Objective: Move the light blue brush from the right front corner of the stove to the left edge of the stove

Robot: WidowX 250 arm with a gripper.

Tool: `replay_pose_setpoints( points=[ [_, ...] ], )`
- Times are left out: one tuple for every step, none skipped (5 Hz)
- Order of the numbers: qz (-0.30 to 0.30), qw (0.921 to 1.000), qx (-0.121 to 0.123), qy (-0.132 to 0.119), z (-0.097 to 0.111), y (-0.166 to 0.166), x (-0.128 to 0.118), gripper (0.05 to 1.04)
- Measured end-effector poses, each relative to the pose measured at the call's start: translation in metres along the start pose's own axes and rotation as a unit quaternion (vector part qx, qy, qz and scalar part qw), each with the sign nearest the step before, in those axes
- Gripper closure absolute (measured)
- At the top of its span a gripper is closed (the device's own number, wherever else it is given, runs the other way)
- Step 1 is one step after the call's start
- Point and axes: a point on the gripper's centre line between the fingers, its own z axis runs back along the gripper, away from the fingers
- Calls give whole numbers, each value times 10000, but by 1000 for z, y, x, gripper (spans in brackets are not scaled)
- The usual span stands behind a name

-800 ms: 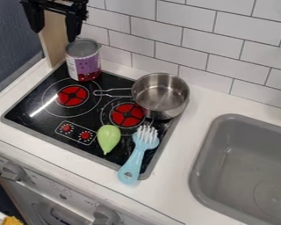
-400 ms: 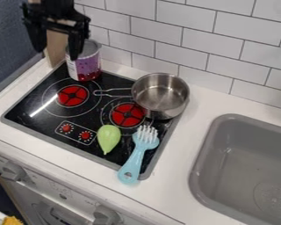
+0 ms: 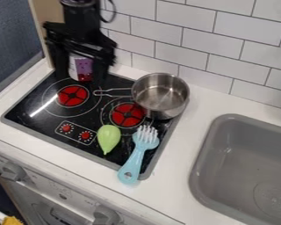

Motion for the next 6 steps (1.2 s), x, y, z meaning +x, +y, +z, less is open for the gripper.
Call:
replay_pose_setpoints(
  points=[
    [-438,9990,-35,59,-3,-27,-17,83],
    [-806,9965,-203,118,-10,-53,-31,83],
    [-1059,9943,-95,93,-23,-72,-44,83],
    [-1203,9927,-39,-39,-31,-82,-48,83],
    [-1349,9908,2,-54,-42,-92,-54,83],
    [-1413,9900,27,-12,-54,-99,-54,83]
  ],
)
